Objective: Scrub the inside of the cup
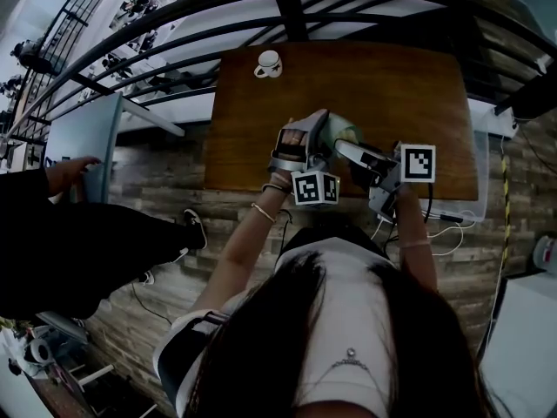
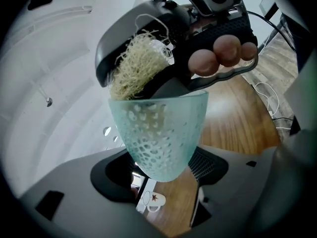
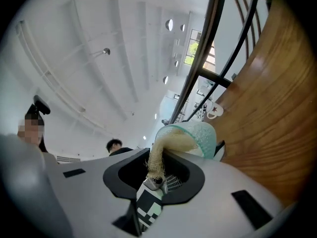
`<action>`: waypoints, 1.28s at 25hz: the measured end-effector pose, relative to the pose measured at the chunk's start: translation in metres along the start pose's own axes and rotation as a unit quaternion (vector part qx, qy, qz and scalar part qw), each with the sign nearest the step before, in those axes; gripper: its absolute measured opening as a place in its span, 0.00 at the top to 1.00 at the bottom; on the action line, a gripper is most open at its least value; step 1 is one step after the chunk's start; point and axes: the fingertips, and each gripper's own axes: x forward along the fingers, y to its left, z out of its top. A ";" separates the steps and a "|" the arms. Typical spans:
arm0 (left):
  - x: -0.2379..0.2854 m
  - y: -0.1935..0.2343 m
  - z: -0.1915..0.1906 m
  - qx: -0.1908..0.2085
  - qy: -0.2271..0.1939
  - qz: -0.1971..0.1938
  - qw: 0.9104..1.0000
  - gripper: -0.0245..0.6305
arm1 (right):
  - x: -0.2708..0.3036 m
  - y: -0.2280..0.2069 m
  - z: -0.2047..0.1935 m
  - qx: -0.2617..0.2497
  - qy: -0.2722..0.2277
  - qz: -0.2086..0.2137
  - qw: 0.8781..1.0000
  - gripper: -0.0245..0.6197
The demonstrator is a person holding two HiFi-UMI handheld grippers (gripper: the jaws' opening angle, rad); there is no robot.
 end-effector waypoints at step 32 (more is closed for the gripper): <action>-0.009 0.030 -0.013 -0.020 -0.009 0.046 0.999 0.45 | 0.014 0.016 0.021 0.109 -0.053 0.091 0.988 0.83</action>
